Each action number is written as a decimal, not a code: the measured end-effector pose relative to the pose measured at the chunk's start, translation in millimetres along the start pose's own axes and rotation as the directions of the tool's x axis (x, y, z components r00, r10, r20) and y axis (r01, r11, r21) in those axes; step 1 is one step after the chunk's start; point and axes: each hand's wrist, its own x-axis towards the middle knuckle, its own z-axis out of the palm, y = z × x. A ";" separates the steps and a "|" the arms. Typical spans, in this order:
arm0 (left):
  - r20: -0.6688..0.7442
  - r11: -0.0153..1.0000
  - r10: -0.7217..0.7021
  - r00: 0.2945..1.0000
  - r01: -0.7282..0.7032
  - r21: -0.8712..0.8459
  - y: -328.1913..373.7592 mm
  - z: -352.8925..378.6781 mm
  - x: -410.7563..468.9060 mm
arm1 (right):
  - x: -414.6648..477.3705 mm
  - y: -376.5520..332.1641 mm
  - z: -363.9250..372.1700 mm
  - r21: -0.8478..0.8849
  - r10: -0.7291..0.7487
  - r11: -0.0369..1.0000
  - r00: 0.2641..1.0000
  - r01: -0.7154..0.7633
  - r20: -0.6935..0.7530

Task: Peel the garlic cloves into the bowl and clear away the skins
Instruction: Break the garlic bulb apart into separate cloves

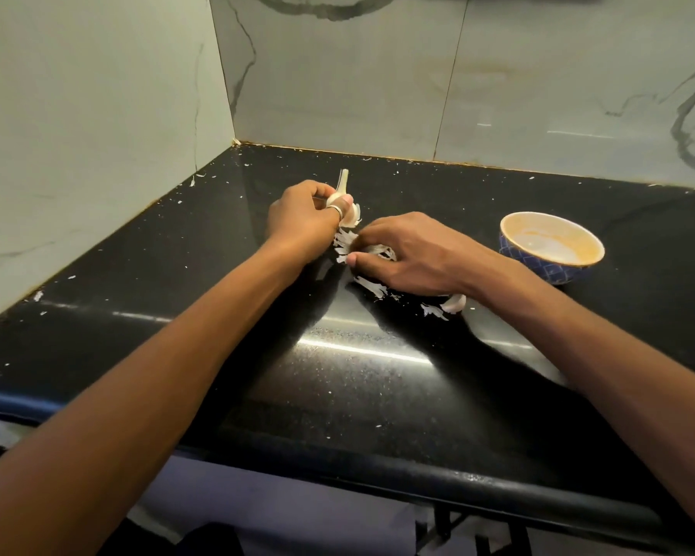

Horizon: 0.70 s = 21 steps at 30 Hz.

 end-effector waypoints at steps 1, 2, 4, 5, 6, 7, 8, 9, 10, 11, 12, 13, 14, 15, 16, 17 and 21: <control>0.017 0.999 0.023 1.000 -0.023 0.038 0.8 1.6 -2.5 | -6.2 0.9 -1.8 0.006 -0.006 1.000 1.000 0.006 -0.012; 0.038 0.996 0.045 0.998 -0.047 0.073 1.7 3.0 -4.8 | -10.5 2.5 -2.1 0.011 -0.015 1.000 0.999 0.016 -0.032; 0.084 0.985 0.088 0.993 -0.099 0.141 4.2 6.4 -10.1 | -16.0 5.8 -2.8 0.026 -0.015 1.000 0.997 0.017 -0.074; 0.104 0.977 0.110 0.988 -0.127 0.170 5.2 7.6 -12.0 | -16.5 7.4 -2.7 0.034 -0.006 0.999 0.995 0.010 -0.100; 0.118 0.970 0.131 0.984 -0.152 0.189 6.4 8.3 -13.9 | -16.4 8.6 -3.0 0.043 -0.002 0.999 0.991 0.007 -0.132; 0.127 0.966 0.145 0.981 -0.169 0.197 7.2 8.3 -15.0 | -15.3 9.1 -2.8 0.051 0.005 0.999 0.987 0.004 -0.163; 0.132 0.964 0.155 0.979 -0.179 0.198 7.8 8.4 -16.0 | -14.4 9.1 -2.3 0.065 0.011 0.998 0.980 0.002 -0.197; 0.132 0.964 0.158 0.979 -0.182 0.195 8.1 8.3 -16.1 | -13.4 8.3 -1.7 0.086 0.023 0.996 0.974 -0.003 -0.225; 0.127 0.964 0.158 0.979 -0.181 0.195 8.5 8.0 -16.0 | -12.3 7.6 -0.7 0.111 0.035 0.994 0.968 -0.007 -0.250; 0.124 0.963 0.157 0.980 -0.180 0.200 8.9 8.1 -16.1 | -11.7 6.5 0.3 0.139 0.049 0.990 0.962 -0.011 -0.270; 0.124 0.959 0.162 0.979 -0.186 0.212 9.5 8.1 -16.3 | -11.3 5.5 1.6 0.165 0.062 0.986 0.957 -0.015 -0.285; 0.126 0.955 0.169 0.978 -0.194 0.226 10.1 8.6 -16.6 | -11.3 5.0 2.4 0.186 0.073 0.982 0.952 -0.018 -0.296; 0.128 0.951 0.175 0.976 -0.201 0.235 10.6 8.9 -16.7 | -11.2 5.3 3.0 0.202 0.082 0.979 0.950 -0.021 -0.301; 0.129 0.950 0.179 0.975 -0.206 0.236 10.7 9.1 -16.8 | -11.0 6.1 3.1 0.213 0.089 0.977 0.948 -0.023 -0.305; 0.129 0.949 0.186 0.974 -0.212 0.235 10.2 9.6 -16.7 | -10.9 7.6 2.8 0.222 0.093 0.975 0.947 -0.024 -0.309; 0.129 0.947 0.198 0.972 -0.223 0.233 9.3 10.1 -16.3 | -10.9 9.3 1.9 0.231 0.098 0.973 0.945 -0.025 -0.312; 0.134 0.928 0.236 0.963 -0.264 0.262 5.9 12.6 -15.3 | -13.4 14.9 -7.5 0.233 0.104 0.972 0.943 -0.029 -0.317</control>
